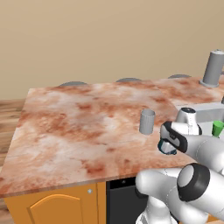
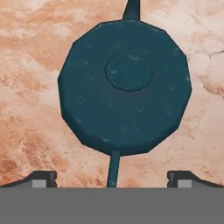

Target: Pick the glass cup and teapot and place them in the sink. Then turn on the water.

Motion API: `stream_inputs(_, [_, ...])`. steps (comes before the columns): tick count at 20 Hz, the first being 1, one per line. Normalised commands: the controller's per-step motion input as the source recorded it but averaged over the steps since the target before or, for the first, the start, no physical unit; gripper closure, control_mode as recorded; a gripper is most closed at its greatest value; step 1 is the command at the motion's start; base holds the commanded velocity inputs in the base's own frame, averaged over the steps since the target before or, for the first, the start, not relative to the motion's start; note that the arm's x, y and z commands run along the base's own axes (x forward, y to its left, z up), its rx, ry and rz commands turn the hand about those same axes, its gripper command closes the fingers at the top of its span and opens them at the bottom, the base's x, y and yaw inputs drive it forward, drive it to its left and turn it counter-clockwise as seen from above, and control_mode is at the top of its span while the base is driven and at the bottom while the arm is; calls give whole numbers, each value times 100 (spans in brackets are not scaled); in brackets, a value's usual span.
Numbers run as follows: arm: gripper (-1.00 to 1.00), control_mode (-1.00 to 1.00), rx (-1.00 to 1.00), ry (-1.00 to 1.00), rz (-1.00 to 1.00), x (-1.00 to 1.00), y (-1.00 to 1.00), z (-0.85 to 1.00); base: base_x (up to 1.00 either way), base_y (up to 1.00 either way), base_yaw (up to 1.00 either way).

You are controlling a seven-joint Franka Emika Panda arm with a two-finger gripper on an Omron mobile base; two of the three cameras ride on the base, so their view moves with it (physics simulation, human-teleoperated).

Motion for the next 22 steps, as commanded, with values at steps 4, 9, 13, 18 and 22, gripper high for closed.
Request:
stream_inputs(4, [-100,-100,0,0,0,0,0,-14,0,0,0])
stream_inputs(9, [-100,-100,0,0,0,2,0,-12,0,0,0])
stream_inputs(13, [-100,-100,0,0,0,0,0,-1,0,0,0])
stream_inputs(18, [-100,-100,0,0,0,0,0,0,0,0,0])
stream_inputs(22, [100,-100,0,0,0,0,0,0,0,0,0])
